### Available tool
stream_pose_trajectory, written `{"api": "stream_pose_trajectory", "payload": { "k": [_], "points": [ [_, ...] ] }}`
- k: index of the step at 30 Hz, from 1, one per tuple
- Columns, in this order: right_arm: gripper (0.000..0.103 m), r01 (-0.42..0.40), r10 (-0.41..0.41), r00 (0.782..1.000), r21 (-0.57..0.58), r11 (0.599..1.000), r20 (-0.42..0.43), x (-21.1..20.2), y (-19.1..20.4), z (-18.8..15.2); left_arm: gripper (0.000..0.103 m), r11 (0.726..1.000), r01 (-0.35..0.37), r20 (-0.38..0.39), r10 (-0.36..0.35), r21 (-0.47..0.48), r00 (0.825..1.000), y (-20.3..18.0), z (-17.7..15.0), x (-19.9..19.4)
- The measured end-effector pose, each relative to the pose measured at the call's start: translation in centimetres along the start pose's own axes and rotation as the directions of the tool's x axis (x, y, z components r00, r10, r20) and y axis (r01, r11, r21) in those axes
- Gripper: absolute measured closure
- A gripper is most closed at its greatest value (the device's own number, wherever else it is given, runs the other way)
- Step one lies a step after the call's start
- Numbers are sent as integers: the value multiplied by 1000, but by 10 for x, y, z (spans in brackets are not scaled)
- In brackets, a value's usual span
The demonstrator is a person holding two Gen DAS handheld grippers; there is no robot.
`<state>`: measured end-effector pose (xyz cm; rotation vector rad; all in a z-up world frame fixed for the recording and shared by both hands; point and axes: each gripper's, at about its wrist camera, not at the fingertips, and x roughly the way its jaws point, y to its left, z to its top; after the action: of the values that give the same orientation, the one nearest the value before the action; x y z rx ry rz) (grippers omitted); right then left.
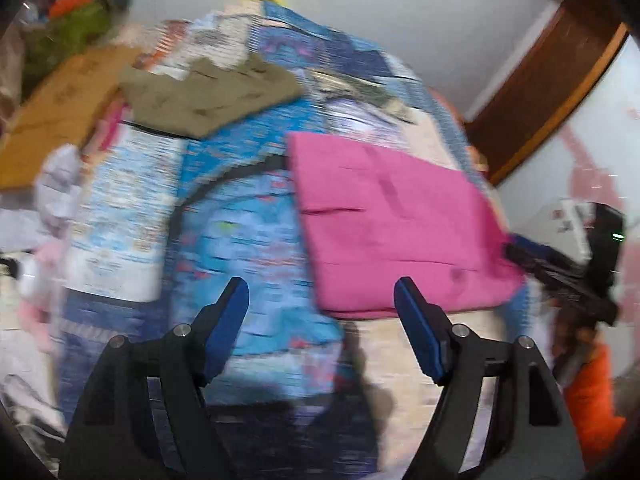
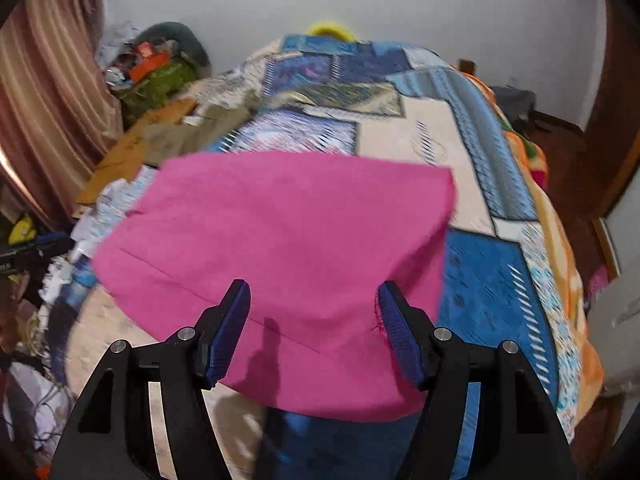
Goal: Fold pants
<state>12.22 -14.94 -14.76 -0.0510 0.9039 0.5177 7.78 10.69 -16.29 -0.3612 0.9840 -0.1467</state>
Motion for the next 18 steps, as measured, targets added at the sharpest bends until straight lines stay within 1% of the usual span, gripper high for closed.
{"api": "stream_pose_trajectory", "payload": {
  "k": [1, 3, 4, 5, 6, 7, 9, 11, 13, 14, 15, 16, 18],
  "points": [
    [40, -15, 15, 1000, -1, 1000, 3, 2, 4, 2, 28, 999, 49, -24, -49, 1, 998, -6, -2, 7],
    [40, -44, 44, 999, 3, 999, -1, 6, 10, 5, 28, 996, 86, -67, -86, -7, 994, -12, -5, 17],
    [40, -59, 59, 998, 7, 998, -1, 8, 14, 5, 28, 994, 111, -102, -113, -20, 988, -16, -8, 25],
    [40, -70, 70, 998, 8, 998, 3, 9, 17, 5, 28, 987, 152, -139, -157, -42, 978, -17, -12, 34],
    [41, -79, 79, 997, 7, 997, 7, 10, 20, 4, 28, 982, 179, -157, -187, -62, 970, -17, -14, 39],
    [40, -84, 84, 996, 0, 996, 6, 13, 24, 2, 28, 977, 194, -161, -206, -85, 965, -17, -16, 43],
    [40, -80, 80, 997, -13, 997, -11, 20, 27, -2, 27, 972, 208, -139, -222, -106, 965, -15, -19, 45],
    [40, -76, 75, 997, -28, 997, -35, 30, 28, -5, 22, 954, 245, -122, -267, -171, 956, -10, -19, 48],
    [41, -68, 64, 995, -40, 997, -81, 43, 27, -12, 21, 927, 284, -102, -316, -246, 943, -4, -16, 55],
    [41, -77, 73, 992, -37, 996, -100, 49, 25, -15, 21, 922, 288, -106, -324, -258, 940, -3, -13, 59],
    [40, -93, 91, 991, -20, 995, -102, 51, 23, -18, 21, 922, 288, -111, -325, -259, 939, -3, -10, 60],
    [40, -112, 112, 989, 7, 994, -92, 51, 19, -19, 21, 923, 284, -113, -322, -261, 940, -4, -5, 64],
    [40, -125, 126, 988, 9, 992, -94, 49, 18, -21, 21, 922, 276, -110, -314, -273, 943, -4, 2, 69]
  ]
}}
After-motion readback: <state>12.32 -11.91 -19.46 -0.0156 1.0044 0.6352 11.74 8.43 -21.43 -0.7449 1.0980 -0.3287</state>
